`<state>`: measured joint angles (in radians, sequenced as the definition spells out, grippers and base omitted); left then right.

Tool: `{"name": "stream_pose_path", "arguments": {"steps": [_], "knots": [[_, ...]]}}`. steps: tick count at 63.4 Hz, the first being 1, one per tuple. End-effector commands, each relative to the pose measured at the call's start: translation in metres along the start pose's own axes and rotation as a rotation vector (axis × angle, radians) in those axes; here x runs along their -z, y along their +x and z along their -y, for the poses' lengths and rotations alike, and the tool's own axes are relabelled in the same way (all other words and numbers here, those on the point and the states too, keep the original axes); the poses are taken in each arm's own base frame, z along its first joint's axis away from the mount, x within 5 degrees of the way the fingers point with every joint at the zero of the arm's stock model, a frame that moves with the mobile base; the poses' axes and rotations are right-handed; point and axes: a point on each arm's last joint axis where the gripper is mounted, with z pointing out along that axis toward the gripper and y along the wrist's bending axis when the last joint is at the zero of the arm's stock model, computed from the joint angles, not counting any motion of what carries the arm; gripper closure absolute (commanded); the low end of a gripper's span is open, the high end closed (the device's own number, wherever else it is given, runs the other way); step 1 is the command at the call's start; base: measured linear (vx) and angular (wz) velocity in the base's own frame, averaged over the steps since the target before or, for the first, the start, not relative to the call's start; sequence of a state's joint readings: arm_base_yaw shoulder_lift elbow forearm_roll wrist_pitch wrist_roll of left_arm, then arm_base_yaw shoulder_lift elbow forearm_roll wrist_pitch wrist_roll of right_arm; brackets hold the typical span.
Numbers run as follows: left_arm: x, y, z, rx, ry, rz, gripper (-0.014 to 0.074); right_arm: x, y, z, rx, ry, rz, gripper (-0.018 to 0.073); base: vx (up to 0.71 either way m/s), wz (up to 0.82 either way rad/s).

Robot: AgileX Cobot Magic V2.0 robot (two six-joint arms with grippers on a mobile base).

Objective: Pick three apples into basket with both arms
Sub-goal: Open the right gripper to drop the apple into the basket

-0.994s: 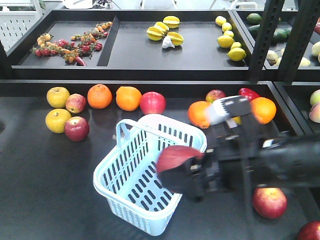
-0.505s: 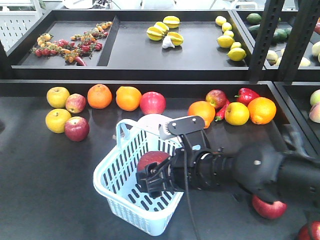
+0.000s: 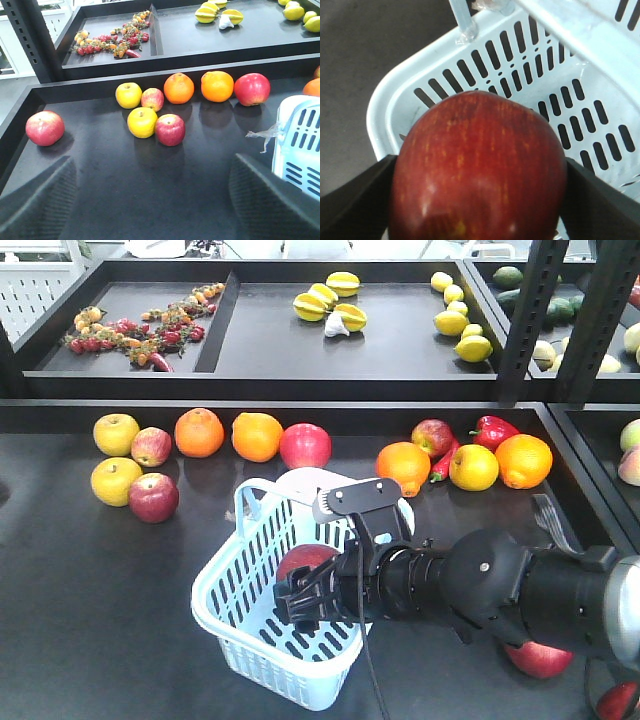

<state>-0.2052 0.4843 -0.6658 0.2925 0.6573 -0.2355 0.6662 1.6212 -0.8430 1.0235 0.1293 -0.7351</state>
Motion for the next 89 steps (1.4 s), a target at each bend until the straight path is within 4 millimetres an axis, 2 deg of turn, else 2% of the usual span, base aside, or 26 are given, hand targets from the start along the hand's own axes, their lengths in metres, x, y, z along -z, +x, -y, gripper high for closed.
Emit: {"name": "stream_pose_path", "arguments": {"steps": [1, 10, 35, 47, 61, 72, 80, 89], "knots": [[0.003, -0.013, 0.0, 0.004, 0.009, 0.082, 0.0007, 0.011, -0.018, -0.003, 0.008, 0.009, 0.09, -0.0014, 0.0, 0.0], [0.003, -0.013, 0.0, 0.004, 0.009, 0.082, 0.0007, 0.011, -0.018, -0.003, 0.008, 0.009, 0.09, -0.0057, 0.0, 0.0], [0.003, -0.013, 0.0, 0.004, 0.009, 0.082, 0.0007, 0.01, -0.017, -0.004, 0.006, 0.002, 0.082, -0.0056, 0.0, 0.0], [0.003, -0.013, 0.0, 0.004, 0.009, 0.082, 0.0007, 0.016, -0.012, -0.013, 0.001, -0.087, 0.013, -0.005, 0.0, 0.0], [0.003, -0.013, 0.0, 0.004, 0.009, 0.082, 0.0007, 0.046, -0.013, -0.029, 0.015, -0.215, -0.037, -0.0029, 0.0, 0.0], [0.003, -0.013, 0.0, 0.004, 0.009, 0.082, 0.0007, 0.076, -0.012, -0.031, 0.071, -0.222, -0.076, -0.0029, 0.0, 0.0], [0.003, -0.013, 0.0, 0.004, 0.009, 0.082, 0.0007, 0.094, -0.007, -0.016, 0.09, -0.136, -0.163, -0.0029, 0.0, 0.0], [0.003, -0.013, 0.0, 0.004, 0.009, 0.082, 0.0007, 0.111, -0.002, 0.012, 0.098, 0.032, -0.247, -0.0029, 0.0, 0.0]]}}
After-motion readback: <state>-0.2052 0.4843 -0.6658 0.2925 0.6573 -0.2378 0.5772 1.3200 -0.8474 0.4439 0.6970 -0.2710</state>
